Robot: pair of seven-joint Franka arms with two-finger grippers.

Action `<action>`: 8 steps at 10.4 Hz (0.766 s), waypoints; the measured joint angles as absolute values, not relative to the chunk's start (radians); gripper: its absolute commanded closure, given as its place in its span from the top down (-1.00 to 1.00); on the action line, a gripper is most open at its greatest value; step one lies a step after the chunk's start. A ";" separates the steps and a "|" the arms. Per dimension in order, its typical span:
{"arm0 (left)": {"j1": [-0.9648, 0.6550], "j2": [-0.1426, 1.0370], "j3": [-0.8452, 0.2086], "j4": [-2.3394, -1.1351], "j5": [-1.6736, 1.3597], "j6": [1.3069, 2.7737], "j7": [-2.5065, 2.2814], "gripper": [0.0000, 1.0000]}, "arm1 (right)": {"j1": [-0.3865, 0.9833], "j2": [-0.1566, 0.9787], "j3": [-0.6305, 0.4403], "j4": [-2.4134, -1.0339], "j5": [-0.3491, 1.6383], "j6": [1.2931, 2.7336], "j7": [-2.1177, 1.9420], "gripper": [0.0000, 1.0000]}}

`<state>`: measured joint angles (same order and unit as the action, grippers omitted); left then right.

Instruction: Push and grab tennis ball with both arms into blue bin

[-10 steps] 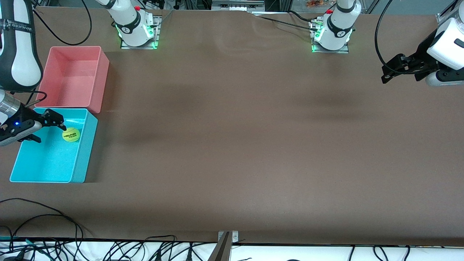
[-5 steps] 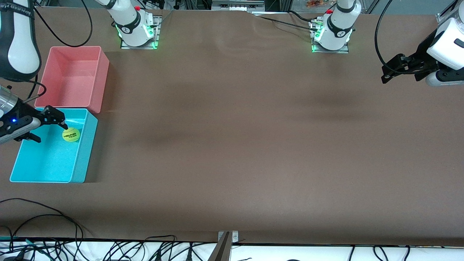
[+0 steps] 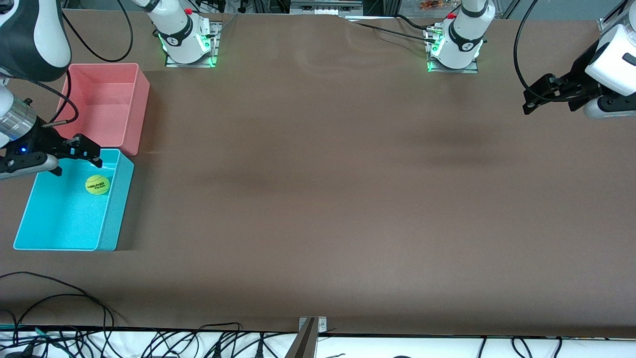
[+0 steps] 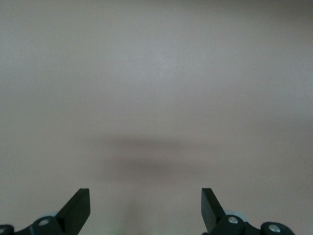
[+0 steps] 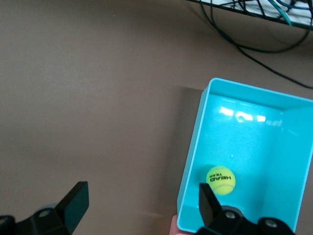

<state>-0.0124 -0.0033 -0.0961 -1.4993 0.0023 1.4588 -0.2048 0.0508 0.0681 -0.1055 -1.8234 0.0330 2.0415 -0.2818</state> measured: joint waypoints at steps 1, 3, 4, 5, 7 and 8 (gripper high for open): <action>-0.012 -0.003 -0.096 -1.499 0.002 1.459 -0.205 1.00 | 0.015 0.053 -0.066 -1.823 0.018 2.029 -0.237 1.00; -0.012 -0.003 -0.096 -1.499 0.002 1.459 -0.205 1.00 | -0.002 0.037 -0.051 -1.785 0.015 1.963 -0.200 1.00; -0.012 -0.003 -0.096 -1.499 0.002 1.459 -0.205 1.00 | -0.004 0.032 -0.050 -1.751 0.015 1.911 -0.187 1.00; -0.012 -0.003 -0.096 -1.499 0.002 1.459 -0.205 1.00 | -0.007 0.029 -0.046 -1.720 0.015 1.865 -0.156 1.00; -0.012 -0.003 -0.096 -1.499 0.002 1.459 -0.205 1.00 | -0.010 0.016 -0.027 -1.685 0.015 1.790 -0.109 1.00; -0.012 -0.003 -0.096 -1.499 0.002 1.459 -0.205 1.00 | -0.010 0.005 -0.018 -1.680 0.015 1.765 -0.101 1.00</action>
<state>-0.0123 -0.0033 -0.0959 -1.4993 0.0023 1.4588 -0.2048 -0.0102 0.0047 -0.0178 -1.6805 0.0151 1.7651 -0.1010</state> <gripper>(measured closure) 0.000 0.000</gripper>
